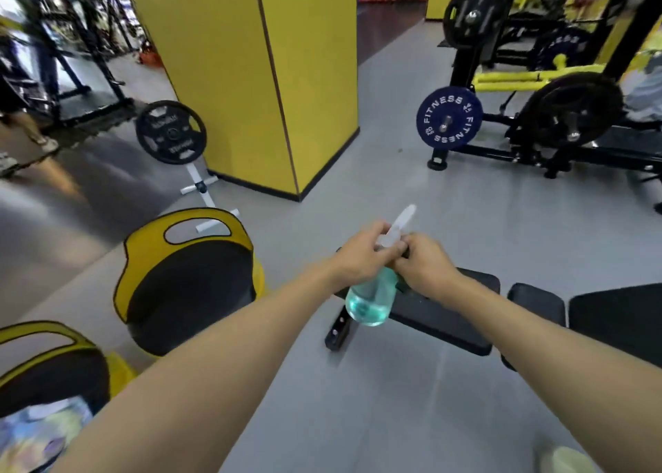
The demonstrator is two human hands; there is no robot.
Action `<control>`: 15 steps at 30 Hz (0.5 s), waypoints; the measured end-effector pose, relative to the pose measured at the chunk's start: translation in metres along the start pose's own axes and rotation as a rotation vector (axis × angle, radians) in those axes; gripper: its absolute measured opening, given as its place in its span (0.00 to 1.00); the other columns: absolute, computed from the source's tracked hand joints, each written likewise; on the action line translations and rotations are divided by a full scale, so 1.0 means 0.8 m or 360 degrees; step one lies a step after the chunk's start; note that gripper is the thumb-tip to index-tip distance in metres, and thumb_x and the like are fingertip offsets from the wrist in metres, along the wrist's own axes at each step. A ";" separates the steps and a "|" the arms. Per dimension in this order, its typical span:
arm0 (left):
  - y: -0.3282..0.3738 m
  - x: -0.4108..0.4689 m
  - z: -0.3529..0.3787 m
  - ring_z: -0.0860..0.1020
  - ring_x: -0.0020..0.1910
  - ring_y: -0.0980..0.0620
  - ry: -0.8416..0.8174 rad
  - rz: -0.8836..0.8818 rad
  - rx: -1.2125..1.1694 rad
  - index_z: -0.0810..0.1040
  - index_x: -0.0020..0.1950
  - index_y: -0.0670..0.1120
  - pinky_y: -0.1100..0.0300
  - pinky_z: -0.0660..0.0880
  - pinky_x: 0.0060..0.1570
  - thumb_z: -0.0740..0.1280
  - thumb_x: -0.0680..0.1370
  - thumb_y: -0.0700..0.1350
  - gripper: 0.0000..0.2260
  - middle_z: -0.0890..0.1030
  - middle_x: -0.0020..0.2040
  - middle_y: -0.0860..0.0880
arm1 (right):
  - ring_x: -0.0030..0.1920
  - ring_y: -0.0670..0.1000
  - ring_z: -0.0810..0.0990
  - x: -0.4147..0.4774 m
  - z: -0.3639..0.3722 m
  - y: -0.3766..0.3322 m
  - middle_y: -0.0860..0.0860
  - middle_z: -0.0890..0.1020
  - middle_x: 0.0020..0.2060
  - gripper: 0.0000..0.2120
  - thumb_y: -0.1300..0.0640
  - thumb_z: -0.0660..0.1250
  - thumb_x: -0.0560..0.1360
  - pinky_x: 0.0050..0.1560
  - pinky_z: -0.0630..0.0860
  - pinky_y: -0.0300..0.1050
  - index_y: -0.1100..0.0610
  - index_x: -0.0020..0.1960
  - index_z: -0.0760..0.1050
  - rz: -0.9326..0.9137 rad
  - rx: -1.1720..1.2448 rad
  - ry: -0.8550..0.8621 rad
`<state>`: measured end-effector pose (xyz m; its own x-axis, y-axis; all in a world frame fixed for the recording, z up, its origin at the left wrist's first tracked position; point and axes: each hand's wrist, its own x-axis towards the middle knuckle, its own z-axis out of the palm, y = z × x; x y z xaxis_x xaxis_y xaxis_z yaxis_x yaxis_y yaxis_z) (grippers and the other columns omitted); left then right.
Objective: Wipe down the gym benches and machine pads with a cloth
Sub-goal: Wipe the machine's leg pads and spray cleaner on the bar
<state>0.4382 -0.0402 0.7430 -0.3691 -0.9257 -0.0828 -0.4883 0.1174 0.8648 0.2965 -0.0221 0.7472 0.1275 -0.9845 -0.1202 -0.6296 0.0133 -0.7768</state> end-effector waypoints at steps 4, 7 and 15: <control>-0.040 0.059 -0.094 0.77 0.45 0.58 0.0108 -0.0009 -0.0079 0.73 0.57 0.47 0.68 0.71 0.41 0.65 0.82 0.52 0.09 0.78 0.47 0.54 | 0.18 0.40 0.69 0.098 0.031 -0.056 0.50 0.75 0.27 0.05 0.61 0.67 0.77 0.19 0.62 0.31 0.61 0.46 0.81 -0.0060 0.0094 0.0000; -0.069 0.117 -0.150 0.77 0.44 0.61 0.0072 -0.0045 -0.0144 0.74 0.60 0.46 0.72 0.72 0.39 0.65 0.82 0.52 0.12 0.79 0.49 0.53 | 0.18 0.40 0.69 0.171 0.041 -0.084 0.51 0.74 0.27 0.05 0.60 0.66 0.77 0.18 0.63 0.31 0.59 0.46 0.81 -0.0062 0.0131 -0.0036; -0.140 0.339 -0.276 0.80 0.51 0.54 -0.0042 -0.0085 -0.0150 0.76 0.60 0.45 0.66 0.75 0.45 0.64 0.82 0.55 0.15 0.81 0.52 0.50 | 0.22 0.51 0.72 0.425 0.052 -0.108 0.50 0.74 0.23 0.06 0.62 0.65 0.76 0.18 0.62 0.35 0.54 0.42 0.77 0.0006 0.0217 -0.0005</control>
<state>0.5674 -0.3836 0.7333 -0.3657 -0.9198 -0.1422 -0.4319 0.0324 0.9014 0.4262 -0.3509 0.7480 0.1277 -0.9839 -0.1249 -0.5199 0.0408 -0.8533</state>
